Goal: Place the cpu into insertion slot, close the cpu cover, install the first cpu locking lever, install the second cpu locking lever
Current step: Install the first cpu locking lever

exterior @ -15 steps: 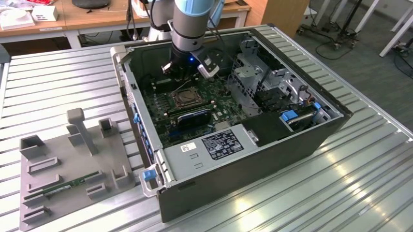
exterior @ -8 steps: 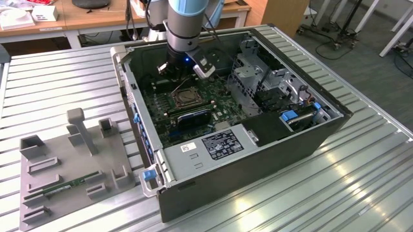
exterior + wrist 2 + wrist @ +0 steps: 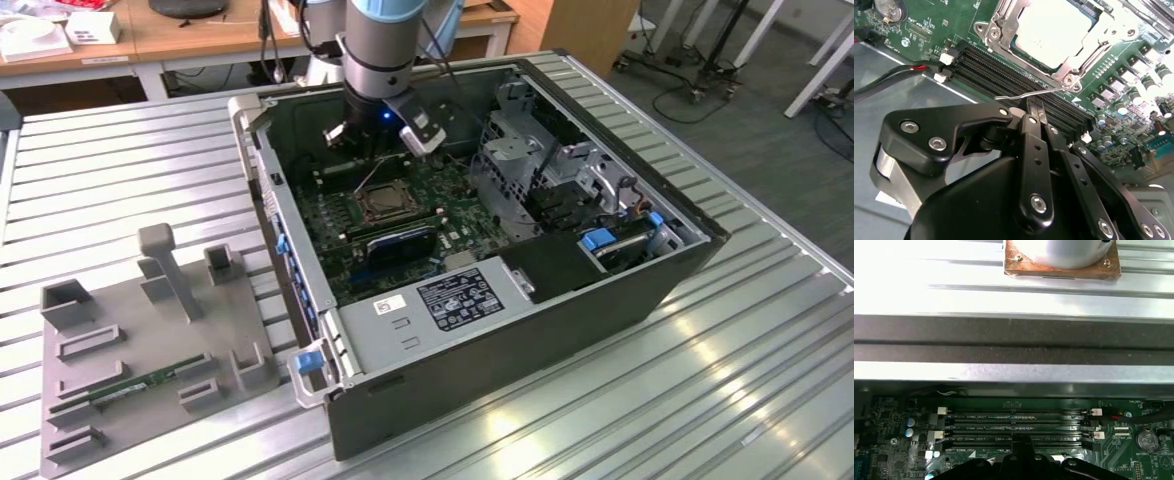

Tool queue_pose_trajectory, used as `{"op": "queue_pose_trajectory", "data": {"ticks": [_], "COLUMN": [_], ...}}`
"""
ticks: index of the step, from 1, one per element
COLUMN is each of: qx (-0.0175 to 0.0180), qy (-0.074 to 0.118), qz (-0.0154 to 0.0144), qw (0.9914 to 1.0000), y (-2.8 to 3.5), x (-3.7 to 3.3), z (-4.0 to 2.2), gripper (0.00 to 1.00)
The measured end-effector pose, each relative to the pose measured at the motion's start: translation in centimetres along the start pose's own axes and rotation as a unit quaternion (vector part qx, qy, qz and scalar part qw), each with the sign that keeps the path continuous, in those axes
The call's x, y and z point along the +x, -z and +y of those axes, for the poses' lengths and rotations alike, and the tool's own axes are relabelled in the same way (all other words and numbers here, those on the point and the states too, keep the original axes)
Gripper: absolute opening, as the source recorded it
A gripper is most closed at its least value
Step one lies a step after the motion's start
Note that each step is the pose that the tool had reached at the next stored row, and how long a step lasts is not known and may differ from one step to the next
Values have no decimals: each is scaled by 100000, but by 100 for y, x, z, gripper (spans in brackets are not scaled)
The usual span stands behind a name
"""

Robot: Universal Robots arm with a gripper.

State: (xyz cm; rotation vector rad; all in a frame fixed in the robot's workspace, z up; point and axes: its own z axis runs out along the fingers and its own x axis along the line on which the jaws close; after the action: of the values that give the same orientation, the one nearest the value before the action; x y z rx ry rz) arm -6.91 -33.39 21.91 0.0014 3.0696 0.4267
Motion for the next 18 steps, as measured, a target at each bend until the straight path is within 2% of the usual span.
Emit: {"op": "queue_pose_trajectory", "data": {"ticks": [9, 18], "qx": [-59, -66], "qy": [81, 90], "qz": [-308, -321], "qw": [99999, 99999], "y": [24, 24], "x": [74, 93], "z": [7, 6], "gripper": [11, 11]}}
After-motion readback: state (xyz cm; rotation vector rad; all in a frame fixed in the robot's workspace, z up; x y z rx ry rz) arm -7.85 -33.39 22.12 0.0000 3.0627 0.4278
